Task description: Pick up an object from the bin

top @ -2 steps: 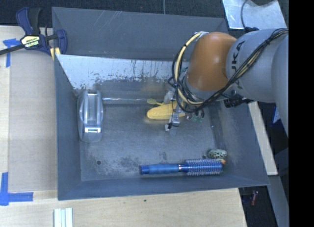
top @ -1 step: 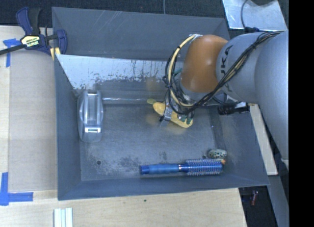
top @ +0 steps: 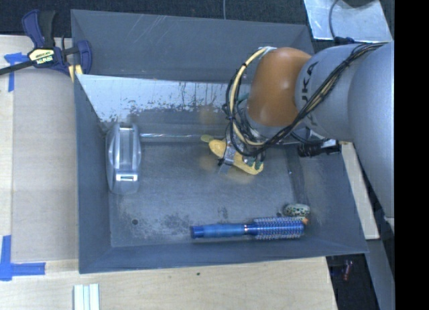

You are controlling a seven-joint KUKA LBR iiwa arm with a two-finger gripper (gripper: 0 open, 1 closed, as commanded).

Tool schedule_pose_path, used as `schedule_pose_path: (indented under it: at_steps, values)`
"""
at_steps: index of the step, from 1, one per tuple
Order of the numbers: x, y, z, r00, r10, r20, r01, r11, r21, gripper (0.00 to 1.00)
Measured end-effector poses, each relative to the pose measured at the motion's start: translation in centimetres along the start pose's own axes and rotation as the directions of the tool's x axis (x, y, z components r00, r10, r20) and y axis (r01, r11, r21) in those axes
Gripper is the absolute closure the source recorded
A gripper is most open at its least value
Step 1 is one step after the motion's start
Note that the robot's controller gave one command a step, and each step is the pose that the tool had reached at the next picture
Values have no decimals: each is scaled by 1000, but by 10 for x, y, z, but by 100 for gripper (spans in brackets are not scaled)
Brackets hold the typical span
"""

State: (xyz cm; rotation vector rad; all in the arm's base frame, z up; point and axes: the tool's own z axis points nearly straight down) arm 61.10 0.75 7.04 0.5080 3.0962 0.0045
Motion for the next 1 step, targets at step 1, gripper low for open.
schedule_pose_path:
  at_steps: [1]
  values:
    - [1, 0, -147, 1000, -17, 0, 17, 1000, 0, 100]
